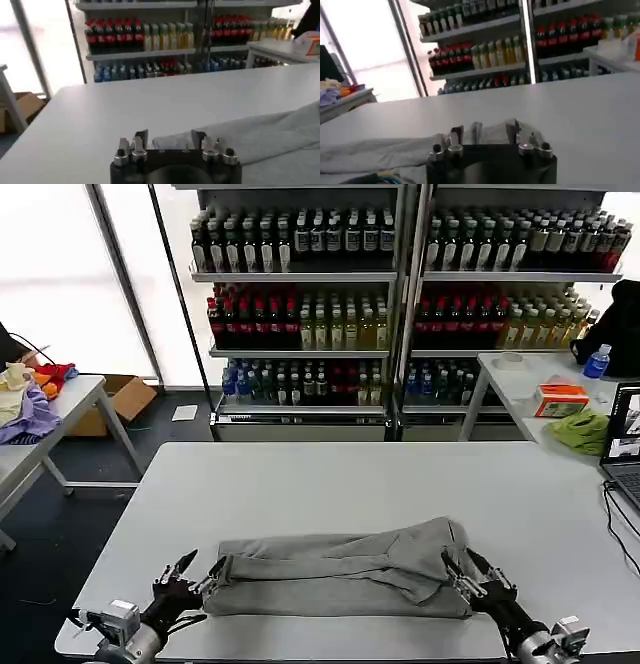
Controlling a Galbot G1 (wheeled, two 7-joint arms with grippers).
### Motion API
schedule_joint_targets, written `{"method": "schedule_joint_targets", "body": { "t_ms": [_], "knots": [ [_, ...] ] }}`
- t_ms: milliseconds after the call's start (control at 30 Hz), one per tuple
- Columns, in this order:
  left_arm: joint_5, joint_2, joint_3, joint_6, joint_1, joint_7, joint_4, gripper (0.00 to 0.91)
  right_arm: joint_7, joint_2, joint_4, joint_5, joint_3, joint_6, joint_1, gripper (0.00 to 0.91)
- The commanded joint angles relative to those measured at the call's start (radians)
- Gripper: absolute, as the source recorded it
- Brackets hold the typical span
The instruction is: Fold and organize the clothes.
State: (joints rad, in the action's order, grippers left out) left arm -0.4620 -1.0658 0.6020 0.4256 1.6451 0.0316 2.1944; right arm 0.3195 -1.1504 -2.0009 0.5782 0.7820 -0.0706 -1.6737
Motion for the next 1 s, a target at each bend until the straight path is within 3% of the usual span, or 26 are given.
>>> {"method": "schedule_joint_targets", "body": {
  "t_ms": [33, 400, 700, 800, 833, 867, 933, 1000],
  "knots": [
    [0.045, -0.135, -0.051, -0.093, 0.002, 0.113, -0.028, 0.907, 0.077, -0.016, 0.095, -0.043, 0.094, 0.217, -0.020, 0.907],
    [0.063, -0.204, -0.129, -0.096, -0.058, 0.129, -0.109, 0.907, 0.028, -0.023, 0.092, -0.026, 0.126, 0.192, -0.025, 0.907],
    [0.061, -0.223, -0.152, -0.084, -0.090, 0.123, -0.189, 0.907, 0.039, -0.040, 0.073, -0.016, 0.116, 0.182, -0.034, 0.907],
    [0.055, -0.221, -0.159, -0.076, -0.084, 0.098, -0.192, 0.514, 0.048, -0.049, 0.068, -0.017, 0.099, 0.177, -0.041, 0.907],
    [0.056, -0.219, -0.158, -0.076, -0.083, 0.096, -0.199, 0.232, 0.050, -0.051, 0.066, -0.017, 0.093, 0.177, -0.045, 0.907],
    [0.056, -0.219, -0.157, -0.076, -0.085, 0.096, -0.206, 0.091, 0.049, -0.053, 0.065, -0.016, 0.090, 0.177, -0.048, 0.907],
    [0.055, -0.217, -0.153, -0.074, -0.084, 0.095, -0.219, 0.010, 0.044, -0.054, 0.068, -0.014, 0.090, 0.177, -0.048, 0.907],
    [0.053, -0.214, -0.154, -0.071, -0.080, 0.087, -0.218, 0.010, 0.042, -0.050, 0.069, -0.002, 0.093, 0.174, -0.050, 0.907]
  ]
}}
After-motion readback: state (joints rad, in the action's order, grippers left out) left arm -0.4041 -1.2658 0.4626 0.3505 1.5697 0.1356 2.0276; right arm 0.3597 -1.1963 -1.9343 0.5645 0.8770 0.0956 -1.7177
